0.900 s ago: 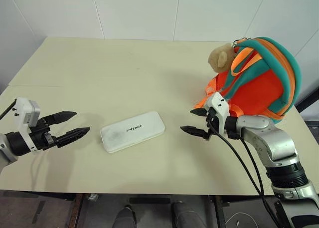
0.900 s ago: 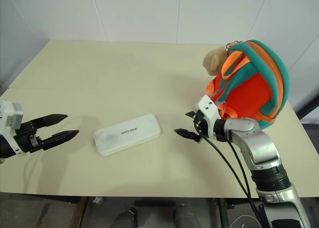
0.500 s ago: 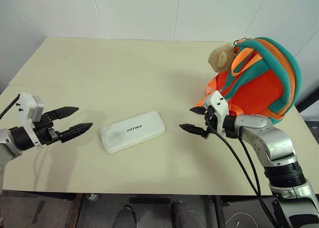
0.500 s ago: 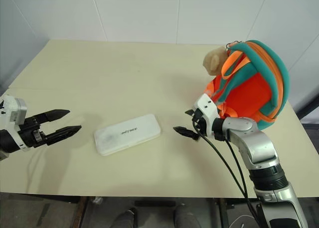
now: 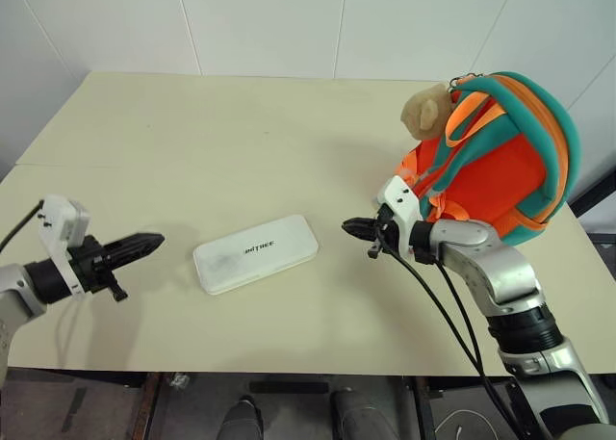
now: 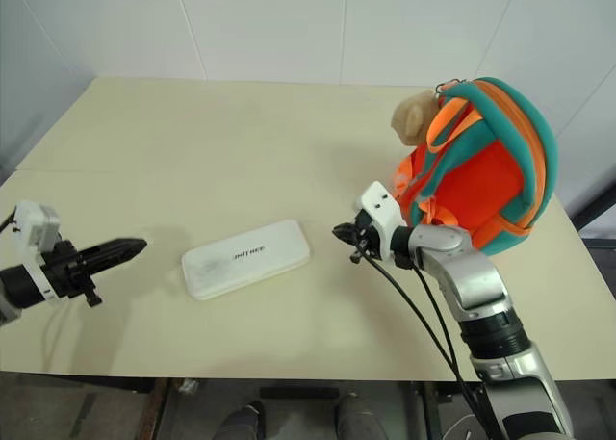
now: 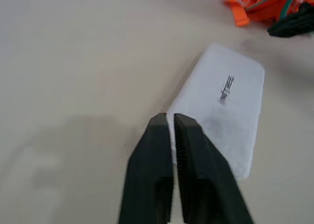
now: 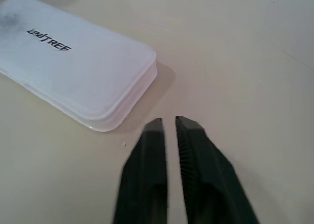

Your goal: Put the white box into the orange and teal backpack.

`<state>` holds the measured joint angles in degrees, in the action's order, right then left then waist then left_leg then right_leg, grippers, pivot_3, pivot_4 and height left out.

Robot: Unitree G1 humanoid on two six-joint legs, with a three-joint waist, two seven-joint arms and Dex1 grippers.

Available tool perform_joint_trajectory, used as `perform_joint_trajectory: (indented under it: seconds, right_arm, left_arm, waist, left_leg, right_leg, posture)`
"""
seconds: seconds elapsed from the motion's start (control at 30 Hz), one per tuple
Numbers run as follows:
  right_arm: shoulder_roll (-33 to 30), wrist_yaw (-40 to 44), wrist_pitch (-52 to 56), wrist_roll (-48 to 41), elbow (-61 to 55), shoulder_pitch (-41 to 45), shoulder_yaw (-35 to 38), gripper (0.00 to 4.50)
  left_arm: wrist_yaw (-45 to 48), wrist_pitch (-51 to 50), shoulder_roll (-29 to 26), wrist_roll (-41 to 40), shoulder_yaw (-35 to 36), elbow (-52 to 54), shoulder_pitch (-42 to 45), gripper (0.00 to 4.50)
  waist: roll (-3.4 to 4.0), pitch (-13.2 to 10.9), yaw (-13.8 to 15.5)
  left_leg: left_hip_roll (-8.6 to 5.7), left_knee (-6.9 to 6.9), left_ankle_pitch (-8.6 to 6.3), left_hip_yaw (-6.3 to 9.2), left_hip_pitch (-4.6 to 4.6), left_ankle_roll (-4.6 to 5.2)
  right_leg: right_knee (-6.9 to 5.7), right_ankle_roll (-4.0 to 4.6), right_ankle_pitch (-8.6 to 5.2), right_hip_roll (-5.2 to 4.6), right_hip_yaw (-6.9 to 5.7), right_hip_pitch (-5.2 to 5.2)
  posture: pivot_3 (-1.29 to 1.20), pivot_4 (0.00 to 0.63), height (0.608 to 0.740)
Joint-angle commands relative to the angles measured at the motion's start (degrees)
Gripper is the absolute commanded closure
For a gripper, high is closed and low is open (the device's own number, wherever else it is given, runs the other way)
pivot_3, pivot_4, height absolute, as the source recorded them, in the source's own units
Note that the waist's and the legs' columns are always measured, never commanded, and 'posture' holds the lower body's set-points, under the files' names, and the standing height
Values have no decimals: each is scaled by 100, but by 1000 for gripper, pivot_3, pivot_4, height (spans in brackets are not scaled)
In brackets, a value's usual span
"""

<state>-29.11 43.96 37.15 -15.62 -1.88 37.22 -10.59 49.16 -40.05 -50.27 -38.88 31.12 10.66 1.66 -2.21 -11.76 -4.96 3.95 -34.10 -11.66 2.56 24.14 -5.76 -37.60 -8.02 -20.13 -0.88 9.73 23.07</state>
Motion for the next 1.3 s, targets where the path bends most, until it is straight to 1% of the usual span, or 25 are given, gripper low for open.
perform_joint_trajectory:
  seconds: [0.03,0.1,0.23,0.3,0.43,0.5,0.57,0.73,0.83,1.17,1.3]
  right_arm:
    - [156,-74,-266,218,134,177,-102,4479]
    - [278,-128,-422,379,428,302,-170,4479]
    - [472,-222,-652,647,896,496,-266,4479]
    - [618,-324,-898,901,1361,647,-385,4479]
    - [862,-454,-1054,1137,1812,825,-437,4479]
    - [950,-456,-1161,1208,2002,920,-425,4479]
    - [1024,-504,-1212,1277,2125,967,-398,4479]
    - [1139,-488,-1201,1330,2100,928,-412,4479]
    - [1157,-472,-1184,1363,2066,892,-396,4479]
    - [1239,-342,-1064,1386,1931,815,-468,4479]
    - [1228,-84,-927,1366,1688,712,-634,4479]
  left_arm:
    - [-217,-205,68,-139,246,287,-174,4472]
    - [-397,-292,211,-230,352,398,-260,4472]
    - [-518,-376,309,-256,442,423,-359,4472]
    - [-641,-357,481,-266,409,369,-401,4472]
    - [-714,-724,759,-717,408,185,-218,4472]
    - [-727,-827,782,-743,351,107,-202,4472]
    - [-752,-726,878,-699,311,-82,-145,4472]
    - [-695,-675,1051,-758,239,-509,34,4472]
    - [-600,-906,1019,-794,85,-712,-4,4472]
    - [-565,-1096,1095,-859,-172,-911,309,4472]
    - [-633,-1326,1140,-961,-318,-880,390,4472]
  waist:
    - [0,0,1]
    - [0,0,1]
    - [0,0,1]
    - [0,1,-1]
    - [-2,1,-5]
    - [-2,1,-10]
    - [-2,2,-23]
    - [-5,4,-22]
    - [-6,4,-37]
    - [-8,6,-64]
    - [-9,6,-81]
  left_leg:
    - [0,0,0,1,0,0]
    - [0,1,0,0,1,0]
    - [0,-1,1,0,0,-1]
    - [0,-1,1,0,-1,-1]
    - [-1,-3,1,0,-1,-2]
    - [-1,-2,1,1,0,-2]
    - [-1,-3,1,1,-1,-2]
    - [-1,-4,2,1,-3,-3]
    - [-1,-4,2,1,-3,-3]
    - [-1,-5,3,2,-3,-5]
    - [-1,-3,3,2,-3,-5]
  right_leg:
    - [-1,1,0,0,0,2]
    - [-1,1,0,-1,0,3]
    - [-7,0,0,-1,0,3]
    - [-7,0,0,-1,0,2]
    - [-9,0,1,-1,0,2]
    - [-11,0,1,0,-1,4]
    - [-12,0,1,-1,0,4]
    - [-15,-1,1,0,-1,3]
    - [-16,-1,1,-1,0,3]
    - [-18,-2,2,-1,0,3]
    - [-17,-2,2,0,-1,3]
  posture:
    - [0,150,740]
    - [0,150,740]
    - [0,150,740]
    - [0,150,740]
    - [0,150,740]
    - [0,150,740]
    - [0,150,740]
    - [0,150,740]
    - [0,150,740]
    - [0,150,740]
    - [0,150,740]
